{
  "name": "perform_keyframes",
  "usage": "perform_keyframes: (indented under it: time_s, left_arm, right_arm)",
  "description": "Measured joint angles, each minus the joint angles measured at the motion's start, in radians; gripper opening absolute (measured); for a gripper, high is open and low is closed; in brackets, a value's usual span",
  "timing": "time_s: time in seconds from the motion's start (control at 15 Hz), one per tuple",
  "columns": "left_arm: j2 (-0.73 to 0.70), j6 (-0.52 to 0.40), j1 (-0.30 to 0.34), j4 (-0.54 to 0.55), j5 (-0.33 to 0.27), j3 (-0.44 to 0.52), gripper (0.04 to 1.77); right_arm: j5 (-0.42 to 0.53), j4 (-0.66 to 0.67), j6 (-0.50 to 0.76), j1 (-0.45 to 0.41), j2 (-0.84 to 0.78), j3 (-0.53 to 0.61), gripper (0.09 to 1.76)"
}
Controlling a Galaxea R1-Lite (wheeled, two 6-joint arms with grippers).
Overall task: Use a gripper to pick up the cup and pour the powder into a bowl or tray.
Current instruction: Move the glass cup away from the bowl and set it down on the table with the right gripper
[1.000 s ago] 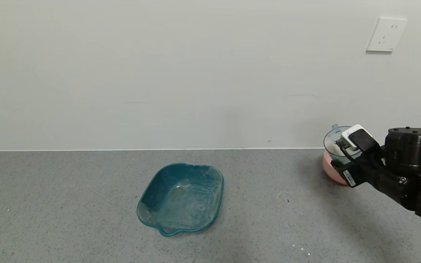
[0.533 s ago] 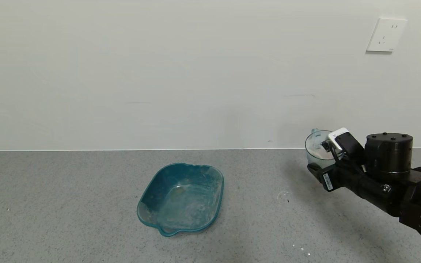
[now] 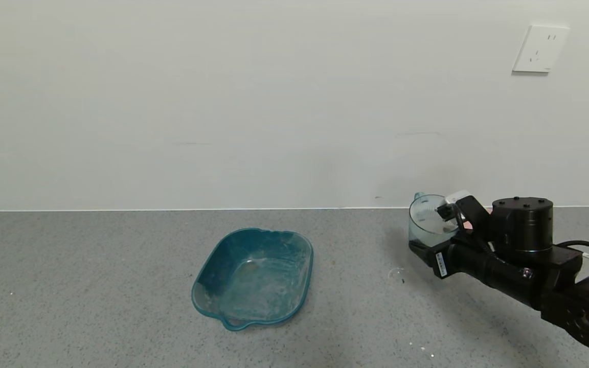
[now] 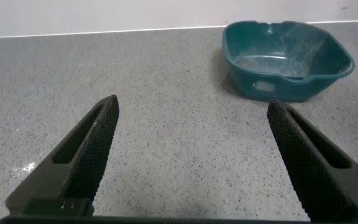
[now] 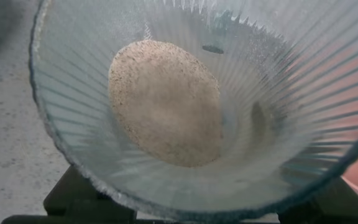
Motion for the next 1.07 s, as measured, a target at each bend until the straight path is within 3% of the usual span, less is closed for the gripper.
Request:
perform_keyframes:
  time_s: [0.53,1.07]
  left_arm:
    - [0.000,0.000,0.000,0.000,0.000,0.000,1.72]
    - [0.000,0.000,0.000,0.000,0.000,0.000,1.72]
  right_arm:
    - [-0.001,-0.214,0.016,0.024,0.160,0.060,1.29]
    - [0.000,-0.223,0.024,0.023,0.232,0.076,1.29]
